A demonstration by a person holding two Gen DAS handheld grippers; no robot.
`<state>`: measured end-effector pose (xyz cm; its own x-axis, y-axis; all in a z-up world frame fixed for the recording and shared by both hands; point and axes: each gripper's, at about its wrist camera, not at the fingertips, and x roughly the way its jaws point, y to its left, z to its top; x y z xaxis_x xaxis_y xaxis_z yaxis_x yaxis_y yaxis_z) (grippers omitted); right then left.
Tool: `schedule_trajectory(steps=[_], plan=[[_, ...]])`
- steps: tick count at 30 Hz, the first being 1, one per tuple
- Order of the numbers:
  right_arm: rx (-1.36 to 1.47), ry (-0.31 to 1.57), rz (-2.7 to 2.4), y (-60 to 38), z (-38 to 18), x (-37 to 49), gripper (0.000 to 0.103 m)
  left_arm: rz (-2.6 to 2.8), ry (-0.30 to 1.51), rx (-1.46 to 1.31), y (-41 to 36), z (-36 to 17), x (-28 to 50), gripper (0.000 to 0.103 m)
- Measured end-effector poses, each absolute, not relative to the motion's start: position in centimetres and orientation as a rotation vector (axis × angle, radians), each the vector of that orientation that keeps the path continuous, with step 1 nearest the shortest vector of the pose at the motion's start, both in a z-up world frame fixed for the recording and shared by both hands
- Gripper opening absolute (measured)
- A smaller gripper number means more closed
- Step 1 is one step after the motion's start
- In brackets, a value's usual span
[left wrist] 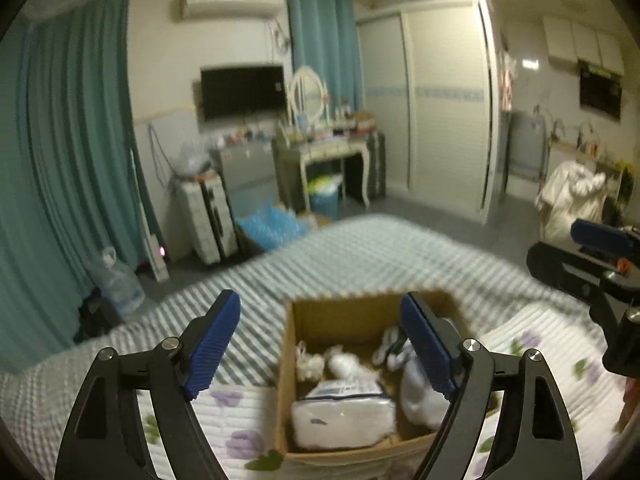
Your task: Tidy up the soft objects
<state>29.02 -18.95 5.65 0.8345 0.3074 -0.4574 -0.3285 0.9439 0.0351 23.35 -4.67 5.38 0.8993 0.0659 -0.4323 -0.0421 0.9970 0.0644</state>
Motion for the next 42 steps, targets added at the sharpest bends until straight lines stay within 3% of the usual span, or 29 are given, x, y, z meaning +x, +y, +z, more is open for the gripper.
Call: schedule_trajectory(steps=[7,12,16,22,33,42], plan=[[-0.073,0.322,0.317,-19.8,15.7,19.1,0.091,0.043,0.232,0.060,-5.4,15.6,13.1,0.093],[-0.086,0.232,0.298,-20.2,20.1,12.0,0.094,0.038,0.124,0.019,-4.2,19.2,6.9,0.094],[-0.066,0.166,0.303,-20.7,21.3,7.2,0.103,0.071,0.083,0.018,-3.2,19.7,3.2,0.094],[-0.039,0.123,0.321,-20.4,18.0,3.2,0.103,0.078,0.070,0.073,-2.9,16.2,0.7,0.094],[-0.029,0.175,0.322,-18.2,6.9,5.1,0.103,0.083,0.173,0.066,-3.2,7.7,2.6,0.094],[-0.016,0.218,0.320,-17.7,5.2,6.3,0.103,0.073,0.204,0.054,-2.4,6.1,1.9,0.094]])
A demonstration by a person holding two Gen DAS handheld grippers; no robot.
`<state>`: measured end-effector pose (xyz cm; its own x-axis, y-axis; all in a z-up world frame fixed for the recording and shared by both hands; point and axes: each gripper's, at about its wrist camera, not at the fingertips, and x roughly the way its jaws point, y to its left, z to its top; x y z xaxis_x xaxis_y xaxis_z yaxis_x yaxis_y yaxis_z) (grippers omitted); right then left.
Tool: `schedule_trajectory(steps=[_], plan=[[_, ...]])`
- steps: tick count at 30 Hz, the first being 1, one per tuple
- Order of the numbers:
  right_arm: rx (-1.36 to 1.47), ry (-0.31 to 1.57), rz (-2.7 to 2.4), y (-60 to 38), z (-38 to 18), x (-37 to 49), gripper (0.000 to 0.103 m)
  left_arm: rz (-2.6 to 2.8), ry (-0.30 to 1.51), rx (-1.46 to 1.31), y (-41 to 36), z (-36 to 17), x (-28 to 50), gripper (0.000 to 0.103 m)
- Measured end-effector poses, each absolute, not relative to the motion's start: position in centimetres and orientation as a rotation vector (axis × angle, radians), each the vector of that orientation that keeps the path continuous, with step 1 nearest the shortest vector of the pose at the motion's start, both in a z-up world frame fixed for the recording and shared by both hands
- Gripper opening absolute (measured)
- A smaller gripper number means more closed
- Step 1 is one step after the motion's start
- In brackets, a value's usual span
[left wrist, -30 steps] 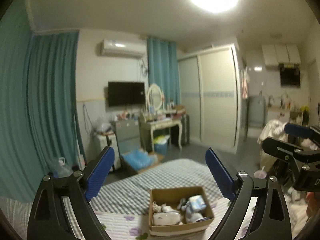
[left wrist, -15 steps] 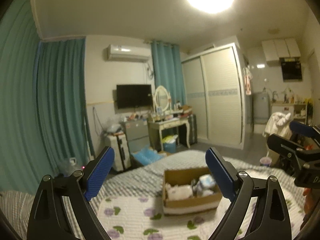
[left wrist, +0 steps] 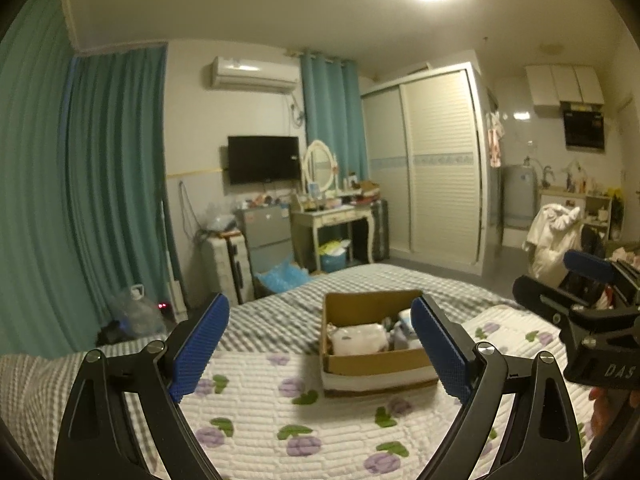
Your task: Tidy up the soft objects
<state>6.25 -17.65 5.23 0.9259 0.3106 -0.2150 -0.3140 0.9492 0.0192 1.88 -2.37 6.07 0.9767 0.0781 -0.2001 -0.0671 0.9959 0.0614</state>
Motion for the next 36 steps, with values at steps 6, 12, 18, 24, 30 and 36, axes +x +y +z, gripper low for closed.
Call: schedule_trajectory(steps=[6,12,18,24,30,36], plan=[[-0.009,0.210,0.309,-17.6,5.3,6.0,0.103,0.063,0.218,0.049,-2.3,5.6,1.7,0.094],[-0.006,0.226,0.296,-17.9,5.1,6.2,0.103,0.059,0.222,0.038,-2.3,5.4,1.5,0.094],[-0.005,0.224,0.283,-18.1,5.1,6.3,0.103,0.060,0.227,0.030,-1.9,5.3,1.6,0.094],[-0.007,0.234,0.266,-18.2,4.9,6.7,0.103,0.056,0.231,0.022,-1.8,5.2,1.7,0.094],[-0.018,0.243,0.257,-18.1,4.6,7.0,0.103,0.051,0.237,0.016,-1.4,5.2,1.7,0.094],[-0.014,0.256,0.256,-18.0,4.4,7.3,0.103,0.052,0.238,0.012,-1.2,5.1,1.7,0.094]])
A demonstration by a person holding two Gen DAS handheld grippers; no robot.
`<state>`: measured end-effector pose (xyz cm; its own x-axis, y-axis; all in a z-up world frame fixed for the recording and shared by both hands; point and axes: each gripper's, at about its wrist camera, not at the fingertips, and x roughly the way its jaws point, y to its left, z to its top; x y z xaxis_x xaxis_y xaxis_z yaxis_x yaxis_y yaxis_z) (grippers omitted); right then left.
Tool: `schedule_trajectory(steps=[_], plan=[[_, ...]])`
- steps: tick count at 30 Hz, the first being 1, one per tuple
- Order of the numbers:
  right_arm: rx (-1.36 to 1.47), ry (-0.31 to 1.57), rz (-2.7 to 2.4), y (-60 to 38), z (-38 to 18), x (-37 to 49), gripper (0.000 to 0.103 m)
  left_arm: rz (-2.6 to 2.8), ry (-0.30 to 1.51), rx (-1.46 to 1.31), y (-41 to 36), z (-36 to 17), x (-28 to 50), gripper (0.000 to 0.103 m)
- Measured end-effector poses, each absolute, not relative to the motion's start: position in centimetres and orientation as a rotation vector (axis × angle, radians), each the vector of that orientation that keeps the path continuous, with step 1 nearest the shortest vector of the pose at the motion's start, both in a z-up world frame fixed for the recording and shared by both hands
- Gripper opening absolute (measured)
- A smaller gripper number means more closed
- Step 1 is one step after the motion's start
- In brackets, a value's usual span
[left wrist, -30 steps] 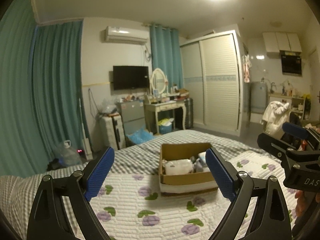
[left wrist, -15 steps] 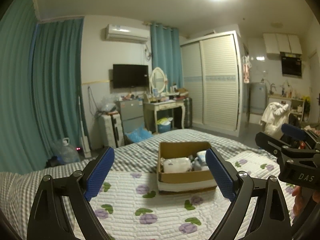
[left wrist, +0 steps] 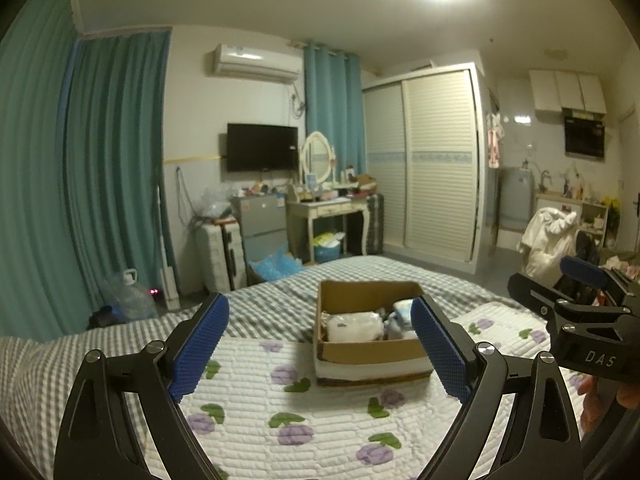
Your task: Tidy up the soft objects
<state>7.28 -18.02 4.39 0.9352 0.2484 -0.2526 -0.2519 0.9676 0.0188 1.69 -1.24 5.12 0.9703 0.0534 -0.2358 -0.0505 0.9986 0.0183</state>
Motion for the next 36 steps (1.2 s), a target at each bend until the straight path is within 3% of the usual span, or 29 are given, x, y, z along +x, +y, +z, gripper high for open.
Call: schedule_trajectory(steps=[36], plan=[[-0.012,0.278,0.263,-17.65,4.05,7.05,0.103,0.052,0.241,0.013,-0.91,4.98,1.46,0.094]])
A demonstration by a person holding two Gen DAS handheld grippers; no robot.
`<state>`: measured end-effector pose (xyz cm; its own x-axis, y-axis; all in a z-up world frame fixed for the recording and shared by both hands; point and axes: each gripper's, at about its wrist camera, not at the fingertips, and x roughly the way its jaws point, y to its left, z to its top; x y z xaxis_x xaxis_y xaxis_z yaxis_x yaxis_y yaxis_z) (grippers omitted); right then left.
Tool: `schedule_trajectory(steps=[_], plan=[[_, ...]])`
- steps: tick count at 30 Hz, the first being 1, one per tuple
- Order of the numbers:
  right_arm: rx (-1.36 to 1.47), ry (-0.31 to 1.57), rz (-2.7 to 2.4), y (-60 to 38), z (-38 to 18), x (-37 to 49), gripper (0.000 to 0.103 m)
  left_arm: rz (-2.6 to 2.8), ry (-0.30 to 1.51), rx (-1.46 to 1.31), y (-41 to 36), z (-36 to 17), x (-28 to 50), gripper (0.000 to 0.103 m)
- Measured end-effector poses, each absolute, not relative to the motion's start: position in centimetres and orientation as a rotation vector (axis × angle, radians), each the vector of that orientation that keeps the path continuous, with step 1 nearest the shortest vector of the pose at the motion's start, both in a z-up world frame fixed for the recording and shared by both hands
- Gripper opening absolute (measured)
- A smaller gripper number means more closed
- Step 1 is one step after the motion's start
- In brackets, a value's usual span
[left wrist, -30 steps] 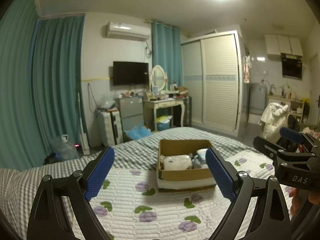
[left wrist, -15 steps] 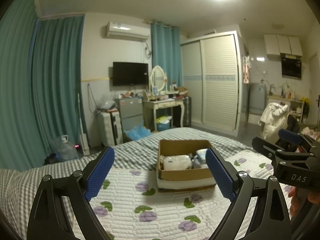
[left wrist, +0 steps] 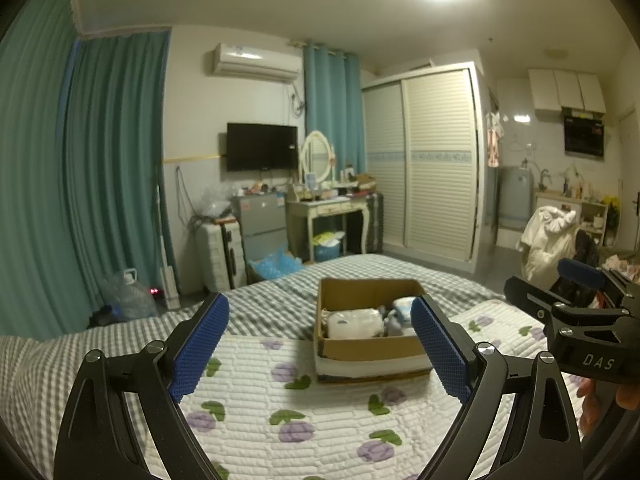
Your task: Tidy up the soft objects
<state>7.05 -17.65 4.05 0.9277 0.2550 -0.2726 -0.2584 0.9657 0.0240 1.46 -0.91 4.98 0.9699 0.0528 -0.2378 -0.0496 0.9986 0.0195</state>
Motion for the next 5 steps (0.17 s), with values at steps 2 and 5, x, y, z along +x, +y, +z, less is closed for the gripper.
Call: schedule_trajectory(steps=[2,5], plan=[[-0.013,0.277,0.262,-17.60,4.06,7.01,0.103,0.052,0.240,0.014,-0.83,4.95,1.48,0.094],[-0.014,0.279,0.262,-17.59,4.04,6.98,0.103,0.051,0.241,0.013,-0.83,4.93,1.47,0.094]])
